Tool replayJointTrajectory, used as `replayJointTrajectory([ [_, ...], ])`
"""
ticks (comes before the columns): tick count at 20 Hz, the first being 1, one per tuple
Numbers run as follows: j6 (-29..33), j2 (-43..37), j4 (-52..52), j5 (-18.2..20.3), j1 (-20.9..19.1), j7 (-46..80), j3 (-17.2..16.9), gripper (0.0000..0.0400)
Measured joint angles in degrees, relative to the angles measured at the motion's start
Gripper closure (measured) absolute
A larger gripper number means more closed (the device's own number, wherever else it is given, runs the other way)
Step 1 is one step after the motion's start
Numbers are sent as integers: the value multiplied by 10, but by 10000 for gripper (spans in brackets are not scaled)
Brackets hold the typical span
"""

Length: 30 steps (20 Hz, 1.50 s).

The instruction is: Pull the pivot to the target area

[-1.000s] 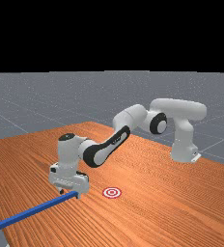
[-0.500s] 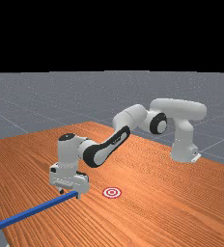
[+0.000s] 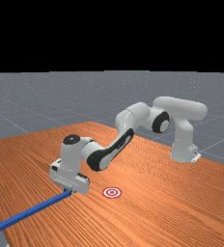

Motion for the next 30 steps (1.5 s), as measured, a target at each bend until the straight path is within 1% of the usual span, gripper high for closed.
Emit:
replayJointTrajectory([
  [1,4,-10,-12,2,0,-2,2,300],
  [2,6,-18,-20,6,-1,-7,7,296],
  [3,8,-22,-23,22,-10,-23,25,305],
  [4,7,-23,-23,28,-12,-28,31,305],
  [5,-1,-18,-13,46,-23,-45,52,305],
  [7,-18,-6,12,64,-32,-58,72,306],
  [8,5,-24,-25,41,-16,-36,46,304],
  [9,-28,1,24,75,-36,-58,97,305],
  [10,9,-31,-39,46,-7,-28,52,305],
  [11,33,-66,-107,65,-11,-43,72,306],
  [12,66,-104,-179,69,-11,-49,76,305],
  [13,97,-137,-242,55,11,2,49,304],
  [14,185,-184,-340,51,11,-27,54,306],
  [15,218,-211,-394,52,13,-28,54,305],
  [16,173,-217,-393,69,-4,-52,73,306],
  [17,259,-250,-470,53,14,-32,55,305],
  [18,204,-249,-455,73,-6,-58,77,305],
  [19,213,-254,-468,55,16,-20,51,305],
  [20,232,-277,-514,68,26,28,40,304],
  [22,279,-326,-610,69,32,30,37,304],
  [23,317,-356,-681,-2,84,47,-17,304],
  [24,350,-388,-750,-15,103,61,-34,305],
  [25,328,-416,-782,38,40,-14,31,305],
  [27,422,-467,-893,29,38,-36,31,305],
  [28,414,-468,-893,70,9,-51,63,305],
  [29,426,-469,-899,20,37,-60,40,303],
  [30,423,-466,-892,16,34,-75,46,304],
])
